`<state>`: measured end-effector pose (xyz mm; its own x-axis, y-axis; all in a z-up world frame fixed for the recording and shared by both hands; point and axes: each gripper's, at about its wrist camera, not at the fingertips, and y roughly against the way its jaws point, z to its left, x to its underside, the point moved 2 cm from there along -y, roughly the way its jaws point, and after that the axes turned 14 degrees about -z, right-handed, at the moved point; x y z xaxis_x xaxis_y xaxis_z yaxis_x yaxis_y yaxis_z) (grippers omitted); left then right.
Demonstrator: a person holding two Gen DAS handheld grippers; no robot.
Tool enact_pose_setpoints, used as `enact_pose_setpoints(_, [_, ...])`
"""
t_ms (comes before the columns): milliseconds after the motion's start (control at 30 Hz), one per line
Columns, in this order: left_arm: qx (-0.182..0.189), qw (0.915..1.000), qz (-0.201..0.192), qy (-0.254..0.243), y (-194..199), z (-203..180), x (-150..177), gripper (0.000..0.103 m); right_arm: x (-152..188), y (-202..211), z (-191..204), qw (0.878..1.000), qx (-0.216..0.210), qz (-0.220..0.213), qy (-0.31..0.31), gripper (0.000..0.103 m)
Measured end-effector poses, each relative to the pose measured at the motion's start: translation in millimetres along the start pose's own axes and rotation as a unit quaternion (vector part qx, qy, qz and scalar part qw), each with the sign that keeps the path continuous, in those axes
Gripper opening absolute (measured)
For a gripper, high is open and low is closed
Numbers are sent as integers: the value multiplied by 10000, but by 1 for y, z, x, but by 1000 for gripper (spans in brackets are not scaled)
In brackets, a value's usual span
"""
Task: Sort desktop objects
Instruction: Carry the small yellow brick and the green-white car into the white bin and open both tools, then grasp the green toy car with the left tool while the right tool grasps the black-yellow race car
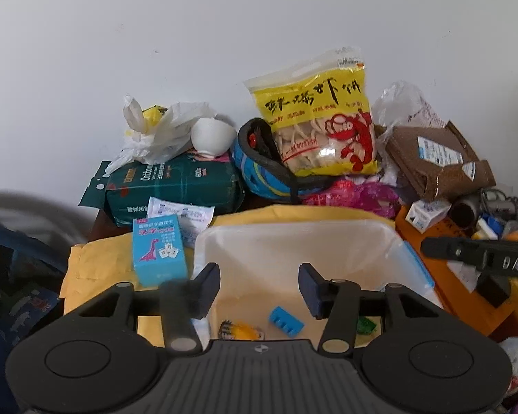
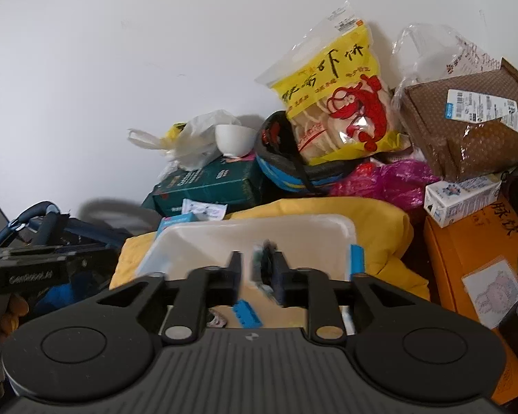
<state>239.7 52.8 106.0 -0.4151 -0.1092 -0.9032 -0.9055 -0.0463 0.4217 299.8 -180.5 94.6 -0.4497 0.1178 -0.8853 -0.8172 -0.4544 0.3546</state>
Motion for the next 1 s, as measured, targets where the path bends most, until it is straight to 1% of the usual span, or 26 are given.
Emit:
enact_pose_setpoints(67, [-28,10000,48,24,3,4,8,54,1,2,1,10000,-48,-19,58,39])
enact_pose_setpoints(167, [-54,9999,16,83,17,13,25,57,8,10,3,9999,-95,-9,143,39])
enact_pose_setpoints(233, [5,10000,-34,43,32,17,44,57,16,21,4,9997,-147,-47,197,40])
enact_pose_setpoints(267, [42,10000,-69,-9,41,19,57,59,23,29,4,9996,-159,-46,228,42])
enact_pose_setpoints(333, [72,9999,-31,-89,59,21,87,60,40,45,4,9995,-176,-32,253,43])
enact_pose_setpoints(400, [156,9998,103,-50,71,22,119,60,65,62,3,9992,-157,31,367,45])
enact_pose_setpoints(500, [222,9991,355,82,87,18,162,60,112,78,0,9976,16,357,589,47])
enact_pose_setpoints(533, [253,9986,466,60,91,15,177,60,131,80,-2,9963,97,543,664,47])
enact_pose_setpoints(633, [304,9967,730,-194,94,3,207,60,168,85,-10,9936,268,917,607,47])
enact_pose_setpoints(700, [288,9961,768,-335,94,-1,218,60,184,86,-15,9914,421,1039,676,47])
enact_pose_setpoints(767, [224,9959,817,-308,90,-2,223,60,193,85,-18,9903,485,1136,629,46])
enact_pose_setpoints(833, [310,9960,802,-254,87,-5,223,60,197,82,-20,9897,532,1157,656,46])
enact_pose_setpoints(900, [381,9952,822,-366,81,-12,225,60,197,78,-20,9898,492,1166,657,46])
enact_pose_setpoints(1000, [409,9933,940,-534,73,-20,232,60,198,66,-19,9886,545,1215,696,46])
